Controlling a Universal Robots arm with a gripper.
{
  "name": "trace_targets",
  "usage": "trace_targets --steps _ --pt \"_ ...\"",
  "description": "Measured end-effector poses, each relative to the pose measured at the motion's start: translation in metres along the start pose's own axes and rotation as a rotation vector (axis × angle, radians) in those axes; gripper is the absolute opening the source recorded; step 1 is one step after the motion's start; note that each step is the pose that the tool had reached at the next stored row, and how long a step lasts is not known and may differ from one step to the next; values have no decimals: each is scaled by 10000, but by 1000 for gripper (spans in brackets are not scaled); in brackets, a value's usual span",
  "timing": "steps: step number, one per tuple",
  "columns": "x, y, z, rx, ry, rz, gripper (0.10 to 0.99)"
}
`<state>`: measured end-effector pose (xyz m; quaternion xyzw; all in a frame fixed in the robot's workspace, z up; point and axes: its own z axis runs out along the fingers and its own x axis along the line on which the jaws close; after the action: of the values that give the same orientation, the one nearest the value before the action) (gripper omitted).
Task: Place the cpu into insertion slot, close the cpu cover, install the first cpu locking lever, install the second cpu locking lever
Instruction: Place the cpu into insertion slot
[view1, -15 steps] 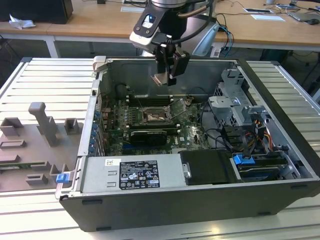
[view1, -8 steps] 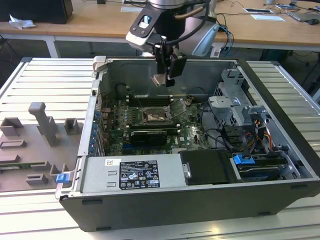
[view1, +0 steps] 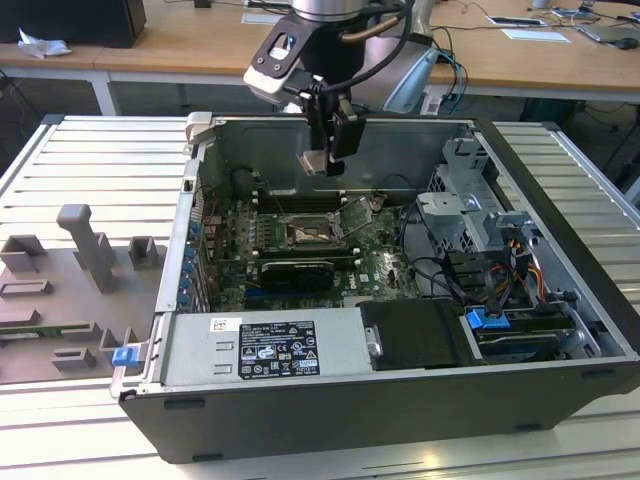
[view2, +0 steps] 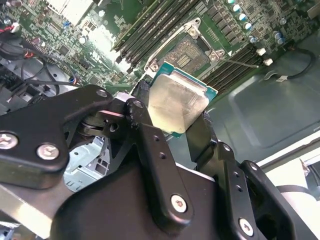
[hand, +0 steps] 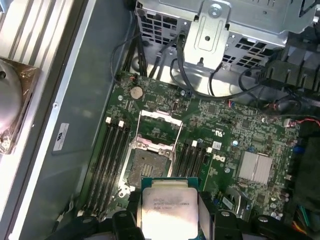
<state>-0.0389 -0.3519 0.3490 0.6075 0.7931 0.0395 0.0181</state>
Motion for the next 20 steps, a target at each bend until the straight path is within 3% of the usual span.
trace_targets --steps 6,20 --pt "-1 -5 52 26 -61 856 537" --pt "-3 -10 120 25 -65 895 537"
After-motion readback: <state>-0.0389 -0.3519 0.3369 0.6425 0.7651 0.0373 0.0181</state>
